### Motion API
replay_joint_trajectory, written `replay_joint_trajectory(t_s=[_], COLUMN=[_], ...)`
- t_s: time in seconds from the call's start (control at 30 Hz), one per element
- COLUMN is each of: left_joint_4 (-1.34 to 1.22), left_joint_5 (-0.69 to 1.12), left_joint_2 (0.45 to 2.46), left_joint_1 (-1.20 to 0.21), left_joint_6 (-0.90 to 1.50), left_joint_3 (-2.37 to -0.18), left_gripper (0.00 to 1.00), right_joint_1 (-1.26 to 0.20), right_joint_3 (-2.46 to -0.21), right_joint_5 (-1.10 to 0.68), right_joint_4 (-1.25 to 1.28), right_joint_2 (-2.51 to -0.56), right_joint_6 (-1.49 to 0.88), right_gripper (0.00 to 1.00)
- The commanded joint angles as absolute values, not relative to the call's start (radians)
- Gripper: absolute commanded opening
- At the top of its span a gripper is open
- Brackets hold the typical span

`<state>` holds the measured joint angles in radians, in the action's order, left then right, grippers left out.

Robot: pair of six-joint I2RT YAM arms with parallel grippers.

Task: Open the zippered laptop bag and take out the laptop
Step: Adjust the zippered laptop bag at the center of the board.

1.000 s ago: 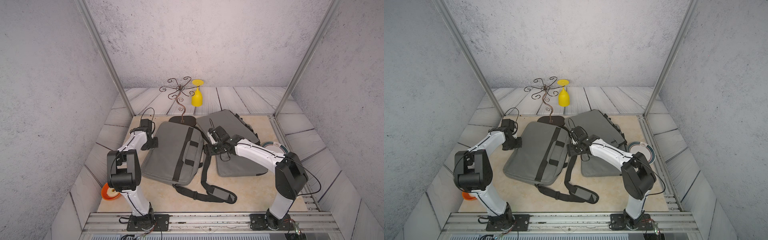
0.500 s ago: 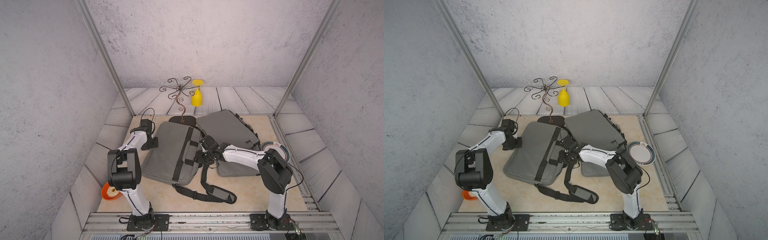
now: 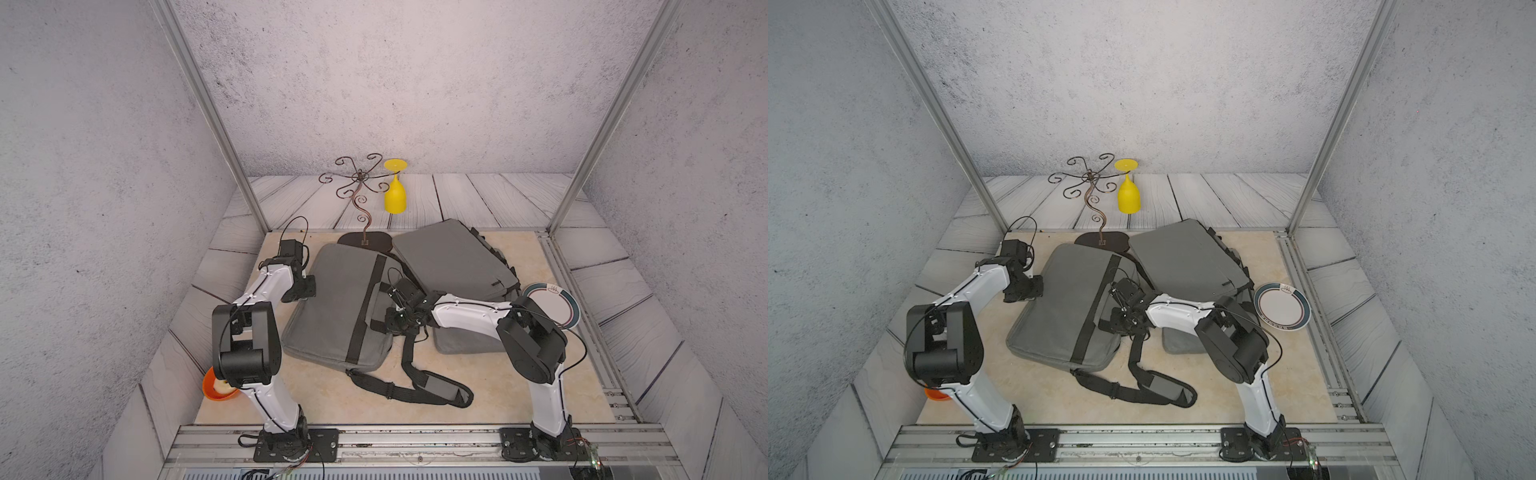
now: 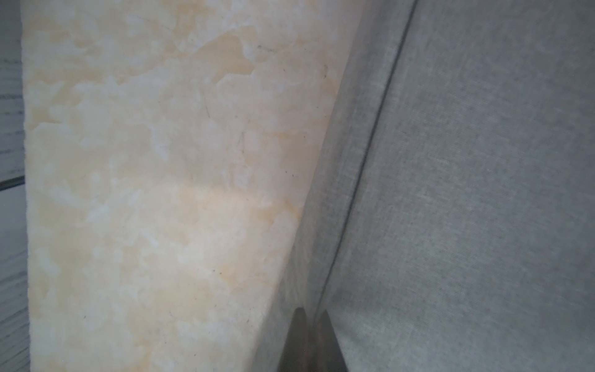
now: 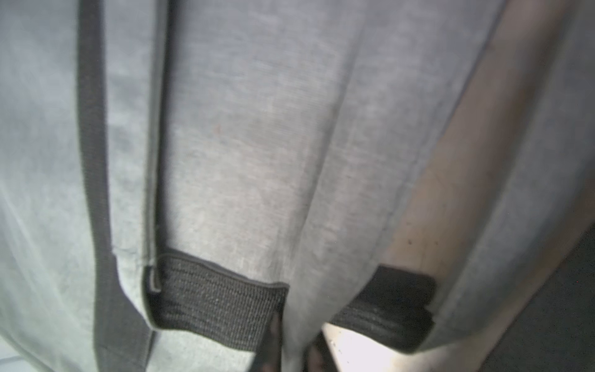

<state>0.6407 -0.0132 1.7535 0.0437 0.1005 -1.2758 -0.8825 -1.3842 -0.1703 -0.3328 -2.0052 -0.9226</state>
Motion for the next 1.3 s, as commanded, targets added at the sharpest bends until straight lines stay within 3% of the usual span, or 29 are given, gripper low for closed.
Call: replay_joint_trajectory(t_s=[0.0, 0.3, 0.43, 0.5, 0.57, 0.77, 1.0, 1.27], left_joint_4=[0.662, 0.647, 0.668, 0.7, 0.737, 0.828, 0.94, 1.058], left_joint_5=[-0.001, -0.011, -0.01, 0.0, 0.008, 0.029, 0.138, 0.035], left_joint_2=[1.693, 1.641, 1.626, 1.613, 1.589, 1.39, 1.105, 0.866], left_joint_1=[0.046, 0.047, 0.046, 0.047, 0.046, 0.043, -0.046, -0.46], left_joint_6=[0.096, 0.099, 0.102, 0.103, 0.116, 0.168, 0.353, 0.754], left_joint_3=[-1.262, -1.159, -1.158, -1.169, -1.177, -1.128, -1.048, -0.918], left_gripper=[0.0, 0.04, 0.28, 0.47, 0.59, 0.96, 0.99, 0.9], right_joint_1=[-0.898, -0.898, -0.898, -0.898, -0.897, -0.896, -0.884, -0.867], right_joint_3=[-1.425, -1.45, -1.429, -1.415, -1.403, -1.386, -1.371, -1.357], right_joint_5=[-0.154, -0.144, -0.134, -0.128, -0.132, -0.127, -0.15, -0.178], right_joint_4=[-0.318, -0.235, -0.231, -0.233, -0.226, -0.219, -0.195, -0.187], right_joint_2=[-1.925, -1.81, -1.779, -1.776, -1.775, -1.766, -1.776, -1.784], right_joint_6=[-0.89, -0.879, -0.901, -0.908, -0.917, -0.926, -0.941, -0.94], right_gripper=[0.03, 0.0, 0.0, 0.0, 0.0, 0.0, 0.0, 0.0])
